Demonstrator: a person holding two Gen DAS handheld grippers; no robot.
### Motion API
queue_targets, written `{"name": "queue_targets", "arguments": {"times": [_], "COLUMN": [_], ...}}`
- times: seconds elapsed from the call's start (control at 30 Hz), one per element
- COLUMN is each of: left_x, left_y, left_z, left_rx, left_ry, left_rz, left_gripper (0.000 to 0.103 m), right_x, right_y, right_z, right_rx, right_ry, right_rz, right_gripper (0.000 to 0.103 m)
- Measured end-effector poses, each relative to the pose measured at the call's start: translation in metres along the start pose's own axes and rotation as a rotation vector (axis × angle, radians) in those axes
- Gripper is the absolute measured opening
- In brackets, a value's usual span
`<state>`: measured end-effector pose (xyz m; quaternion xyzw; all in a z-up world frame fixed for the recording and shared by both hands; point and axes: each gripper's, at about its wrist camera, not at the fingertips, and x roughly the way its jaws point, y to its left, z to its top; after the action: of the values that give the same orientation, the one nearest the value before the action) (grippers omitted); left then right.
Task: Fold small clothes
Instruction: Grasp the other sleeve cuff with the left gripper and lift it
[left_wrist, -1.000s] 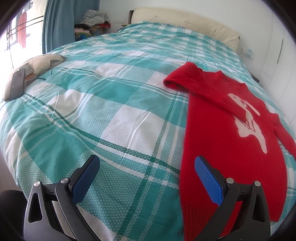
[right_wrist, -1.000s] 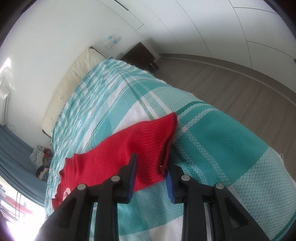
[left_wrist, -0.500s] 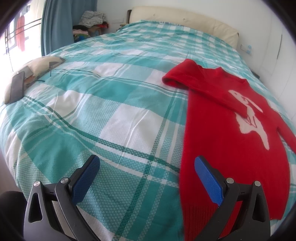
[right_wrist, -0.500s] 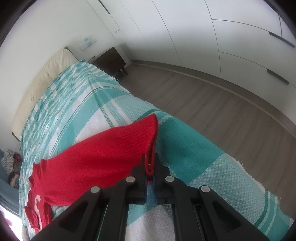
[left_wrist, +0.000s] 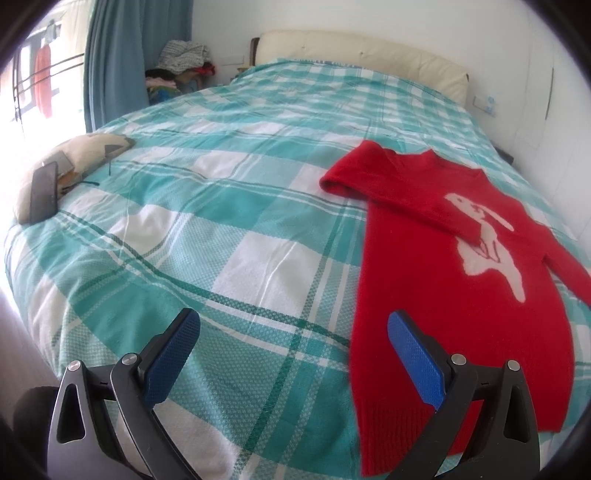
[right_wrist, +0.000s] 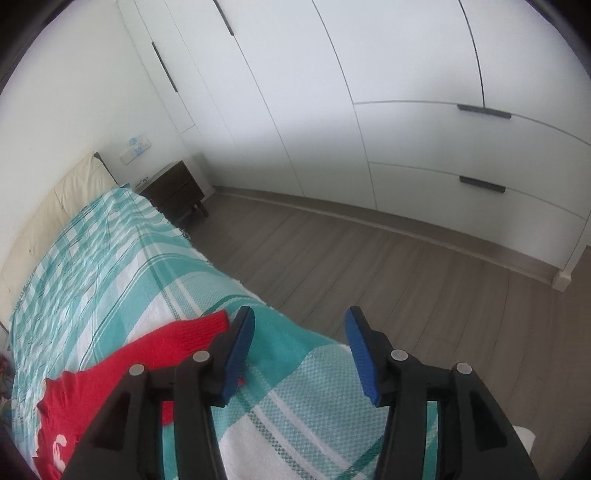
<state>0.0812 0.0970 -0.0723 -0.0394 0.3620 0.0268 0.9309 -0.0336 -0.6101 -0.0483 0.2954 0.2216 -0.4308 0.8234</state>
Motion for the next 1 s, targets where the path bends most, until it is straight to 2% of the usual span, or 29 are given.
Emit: {"name": "queue_targets", "arguments": {"times": [0.07,0.13,0.2,0.27,0.4,0.5,0.53,0.57,0.63,0.7,0.8,0.83,0.9,0.93,1.0], "left_x": [-0.021,-0.033,-0.029,-0.01,0.037,0.078,0.091,0.103,0.124,0.135,0.141,0.143,0.147,0.149,0.142], "left_y": [-0.001,-0.01,-0.034,-0.073,-0.153,-0.191,-0.199,-0.204,-0.212,-0.217,-0.222,-0.222,-0.217,-0.213,-0.2], "left_z": [0.02,0.048,0.075,0.091,0.08,0.066,0.064,0.062,0.061,0.062,0.061,0.061,0.066,0.071,0.084], "left_rx": [0.011,0.044,0.146,0.315,0.654,0.852,0.892,0.922,0.953,0.956,0.959,0.943,0.852,0.8,0.689], "left_ry": [-0.072,-0.103,-0.077,-0.003,0.021,0.063,0.088,0.113,0.164,0.178,0.148,0.151,0.204,0.214,0.181], "left_rz": [-0.035,-0.094,-0.185,-0.245,-0.232,-0.202,-0.195,-0.19,-0.197,-0.221,-0.257,-0.283,-0.375,-0.39,-0.423], "left_gripper": [0.102,0.102,0.102,0.102,0.102,0.102,0.097,0.087,0.078,0.077,0.076,0.068,0.027,0.005,0.004], "right_x": [-0.016,-0.028,-0.031,-0.031,-0.028,-0.026,-0.025,-0.025,-0.024,-0.021,-0.017,-0.015,-0.014,-0.014,-0.015], "right_y": [0.012,0.027,0.043,0.056,0.069,0.069,0.069,0.068,0.067,0.068,0.074,0.076,0.082,0.084,0.09], "right_z": [-0.002,-0.008,-0.013,-0.018,-0.024,-0.027,-0.027,-0.026,-0.025,-0.025,-0.028,-0.029,-0.032,-0.034,-0.037], "right_rx": [-0.061,-0.119,-0.163,-0.201,-0.249,-0.245,-0.244,-0.241,-0.229,-0.226,-0.242,-0.251,-0.275,-0.288,-0.314], "right_ry": [-0.052,-0.077,-0.079,-0.071,-0.048,-0.032,-0.029,-0.028,-0.026,-0.017,0.004,0.012,0.018,0.019,0.016], "right_rz": [0.023,0.065,0.112,0.145,0.18,0.198,0.201,0.203,0.209,0.221,0.232,0.236,0.237,0.238,0.239], "right_gripper": [0.057,0.06,0.06,0.06,0.06,0.06,0.06,0.06,0.06,0.06,0.06,0.06,0.06,0.06,0.06]}}
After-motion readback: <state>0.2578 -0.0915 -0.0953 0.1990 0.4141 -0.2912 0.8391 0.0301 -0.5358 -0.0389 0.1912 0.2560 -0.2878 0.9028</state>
